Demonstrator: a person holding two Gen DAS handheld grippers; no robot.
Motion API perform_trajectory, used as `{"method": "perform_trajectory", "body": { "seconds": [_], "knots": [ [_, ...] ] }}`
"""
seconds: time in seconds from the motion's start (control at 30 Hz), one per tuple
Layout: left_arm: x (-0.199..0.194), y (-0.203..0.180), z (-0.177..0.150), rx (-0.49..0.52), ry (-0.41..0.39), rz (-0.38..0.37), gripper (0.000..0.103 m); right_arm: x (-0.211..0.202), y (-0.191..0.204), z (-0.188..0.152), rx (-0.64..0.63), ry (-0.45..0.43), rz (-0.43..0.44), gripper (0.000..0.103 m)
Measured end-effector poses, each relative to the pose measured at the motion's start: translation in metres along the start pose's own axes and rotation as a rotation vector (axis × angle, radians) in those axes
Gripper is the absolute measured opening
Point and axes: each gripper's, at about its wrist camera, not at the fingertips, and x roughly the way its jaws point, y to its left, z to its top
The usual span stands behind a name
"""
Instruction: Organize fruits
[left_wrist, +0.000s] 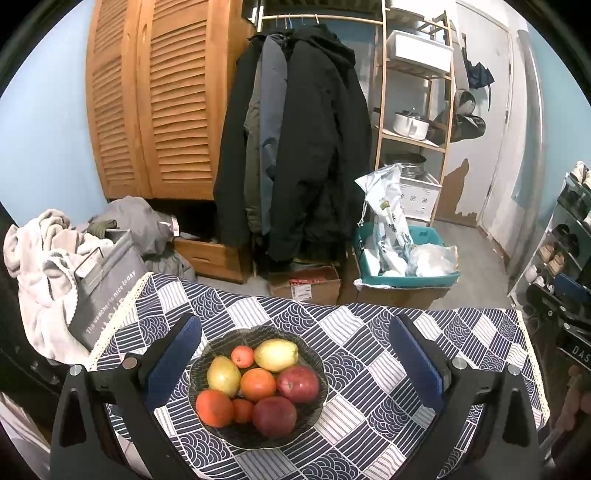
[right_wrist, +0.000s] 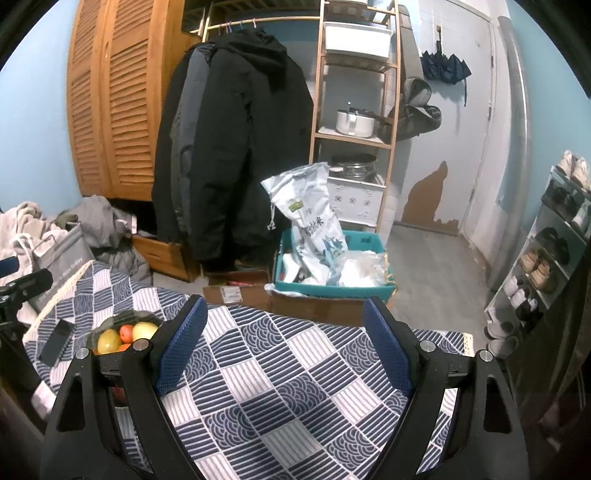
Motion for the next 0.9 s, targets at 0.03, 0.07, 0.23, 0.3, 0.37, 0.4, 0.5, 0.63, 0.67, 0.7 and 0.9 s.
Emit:
{"method": "perform_trajectory", "body": {
  "seconds": [0.03, 0.07, 0.23, 0.3, 0.37, 0.4, 0.5, 0.63, 0.67, 0.7, 0.9],
  "knots": [
    [0.0003, 0.0006, 0.0002, 0.000, 0.000, -0.001, 0.102, 0.0001, -0.0015, -0.0006, 0.001, 0.000, 0.001, 0.085],
    [0.0003, 0.0006, 0.0003, 0.000, 0.000, -0.002, 0.102, -0.0001, -0.0006, -0.0002, 0.000, 0.000, 0.000, 0.085],
    [-0.0004, -0.0004, 0.0001, 0.002, -0.002, -0.001, 0.102, -0.0001, -0.0018, -0.0001, 0.000, 0.000, -0.001, 0.085],
    [0.0000, 0.0002, 0.0005, 0.001, 0.000, -0.002, 0.102, -0.0001, -0.0001, 0.0004, 0.000, 0.001, -0.001, 0.085],
    [0.0001, 0.0006, 0.0007, 0.001, 0.000, 0.000, 0.102, -0.0001, -0.0009, 0.0001, -0.001, 0.000, 0.000, 0.085],
    [-0.0002, 0.0000, 0.0006, 0.001, 0.000, 0.001, 0.102, -0.0001, -0.0002, 0.0005, -0.002, 0.001, 0.000, 0.085],
    [-0.0002, 0.0002, 0.0008, 0.000, -0.002, 0.003, 0.102, -0.0001, -0.0002, 0.0006, -0.001, 0.001, -0.001, 0.085],
    [-0.0009, 0.0014, -0.0003, -0.004, -0.002, 0.013, 0.102, -0.0002, -0.0001, 0.0007, 0.000, 0.001, 0.001, 0.085],
    [-0.0013, 0.0017, -0.0006, -0.006, -0.001, 0.017, 0.102, -0.0001, -0.0008, 0.0004, -0.001, 0.001, 0.001, 0.085],
    [-0.0017, 0.0010, -0.0011, -0.007, 0.001, 0.020, 0.102, -0.0003, -0.0002, 0.0006, -0.001, 0.001, -0.001, 0.085],
    [-0.0017, 0.0031, 0.0001, -0.011, 0.013, 0.030, 0.102, -0.0003, -0.0003, 0.0010, -0.001, 0.001, 0.000, 0.085]
  ]
}}
